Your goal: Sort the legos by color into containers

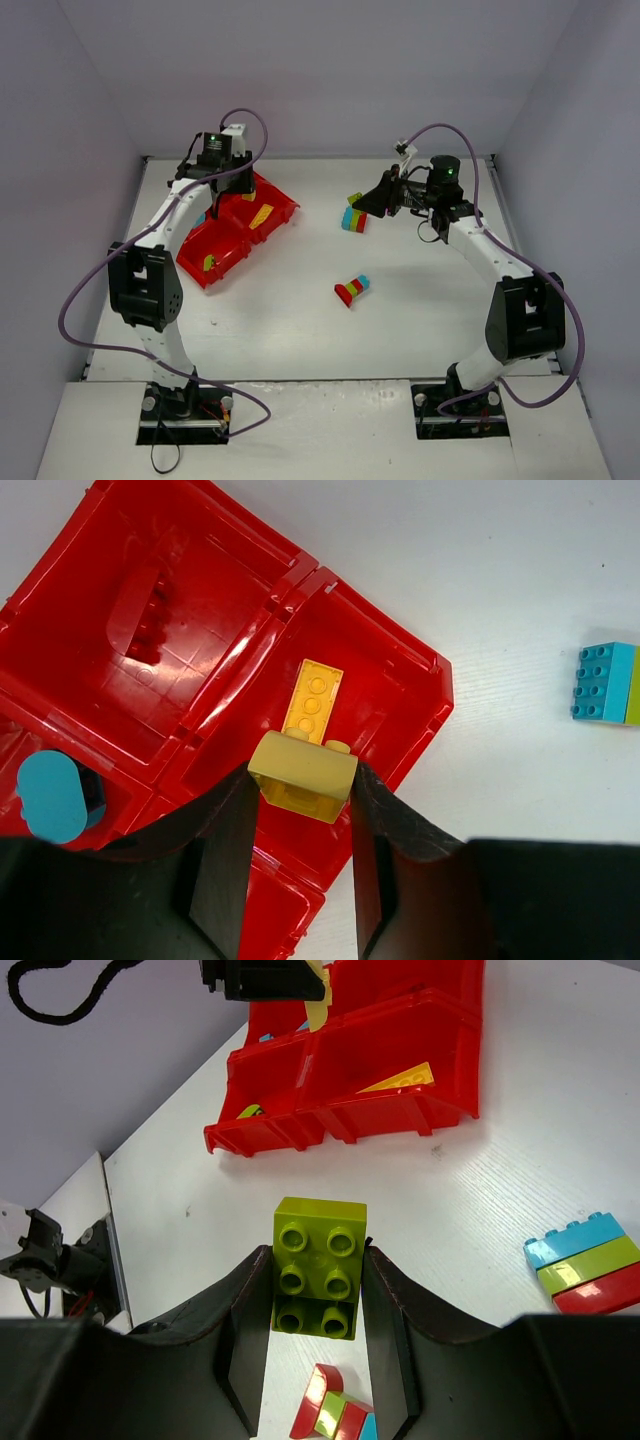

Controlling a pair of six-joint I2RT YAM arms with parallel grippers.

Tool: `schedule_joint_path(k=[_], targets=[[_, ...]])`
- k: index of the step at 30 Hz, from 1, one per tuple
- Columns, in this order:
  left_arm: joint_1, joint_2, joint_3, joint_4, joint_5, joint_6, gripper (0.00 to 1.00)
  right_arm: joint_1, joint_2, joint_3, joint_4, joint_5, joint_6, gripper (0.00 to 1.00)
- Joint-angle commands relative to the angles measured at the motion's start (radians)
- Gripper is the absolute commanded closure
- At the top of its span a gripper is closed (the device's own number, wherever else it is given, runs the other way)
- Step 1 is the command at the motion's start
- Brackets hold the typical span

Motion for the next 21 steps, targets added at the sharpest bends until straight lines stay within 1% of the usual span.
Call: schedule_joint_path(k=[1,15,16,17,21], targets=[[-0.007,-0.010,0.055,0.027,-0.014,0.007,0.93,-0.005,-0.061,0.008,0.048,-0.001,-0.014,1.00],[-0.008,0.045,0.081,0.015,-0.019,0.012,0.93,-0.005,-0.070,0.004,0.014,0.016,-0.037,1.00],[-0.010,0.054,0.081,0.018,-0.020,0.012,0.92,-0.005,-0.070,0.002,0.014,0.019,-0.040,1.00],[-0.008,0.062,0.086,0.019,-0.023,0.012,0.88,-0.005,-0.070,0.002,0.013,0.019,-0.040,1.00],[-0.013,0.098,0.107,0.018,-0.040,0.013,0.86,-0.005,-0.059,0.011,0.011,0.016,-0.040,1.00]])
